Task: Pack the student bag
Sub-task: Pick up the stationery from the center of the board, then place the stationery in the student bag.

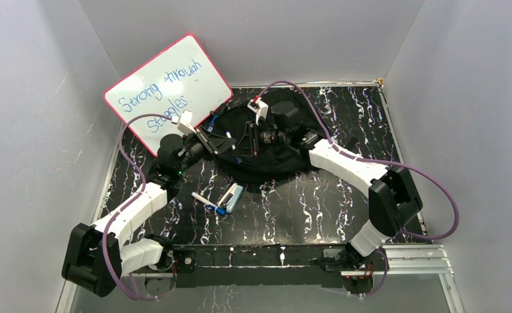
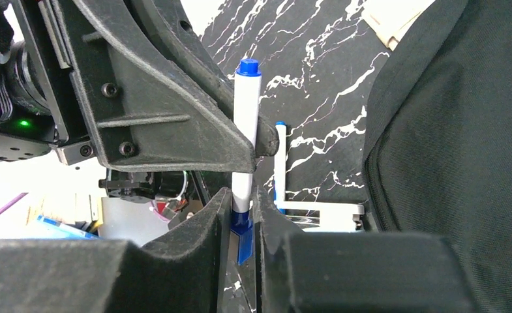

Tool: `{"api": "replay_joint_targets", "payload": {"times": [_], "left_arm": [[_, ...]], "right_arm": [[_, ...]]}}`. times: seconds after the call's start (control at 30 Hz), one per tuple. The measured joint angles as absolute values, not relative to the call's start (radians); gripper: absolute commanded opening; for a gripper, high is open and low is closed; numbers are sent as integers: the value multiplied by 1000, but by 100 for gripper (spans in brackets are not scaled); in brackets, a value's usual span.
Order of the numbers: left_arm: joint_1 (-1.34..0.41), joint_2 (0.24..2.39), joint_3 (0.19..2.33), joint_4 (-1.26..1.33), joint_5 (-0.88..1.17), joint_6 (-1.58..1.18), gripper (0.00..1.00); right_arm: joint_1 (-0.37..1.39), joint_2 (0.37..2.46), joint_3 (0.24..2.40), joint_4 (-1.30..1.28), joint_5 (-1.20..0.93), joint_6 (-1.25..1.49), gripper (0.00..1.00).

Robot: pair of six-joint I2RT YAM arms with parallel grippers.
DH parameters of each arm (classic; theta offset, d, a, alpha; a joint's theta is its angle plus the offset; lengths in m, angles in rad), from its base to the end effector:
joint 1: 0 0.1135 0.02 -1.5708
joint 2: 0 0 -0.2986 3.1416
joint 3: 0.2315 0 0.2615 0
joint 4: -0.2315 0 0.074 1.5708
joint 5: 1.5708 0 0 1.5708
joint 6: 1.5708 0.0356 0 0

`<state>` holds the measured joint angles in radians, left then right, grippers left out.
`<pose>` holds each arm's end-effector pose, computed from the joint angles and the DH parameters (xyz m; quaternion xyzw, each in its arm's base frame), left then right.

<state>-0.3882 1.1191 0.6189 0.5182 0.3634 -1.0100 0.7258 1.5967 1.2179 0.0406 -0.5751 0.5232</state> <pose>0.2257 -0.1060 0.3147 -0.0881 0.6956 -0.5485 0.4556 0.2747 0.2696 0.3392 -0.2422 0.7619 0.5118 0.3144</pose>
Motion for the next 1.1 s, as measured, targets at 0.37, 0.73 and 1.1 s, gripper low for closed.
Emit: {"api": "replay_joint_targets", "payload": {"times": [0.37, 0.73, 1.1], "left_arm": [[-388, 1119, 626, 422, 323, -980, 0], [-388, 1182, 637, 323, 293, -933, 0], [-388, 1195, 637, 305, 296, -920, 0]], "right_arm": [[726, 1596, 1299, -112, -402, 391, 64], [719, 1636, 1475, -317, 52, 184, 67], [711, 1959, 1760, -419, 378, -75, 80]]}}
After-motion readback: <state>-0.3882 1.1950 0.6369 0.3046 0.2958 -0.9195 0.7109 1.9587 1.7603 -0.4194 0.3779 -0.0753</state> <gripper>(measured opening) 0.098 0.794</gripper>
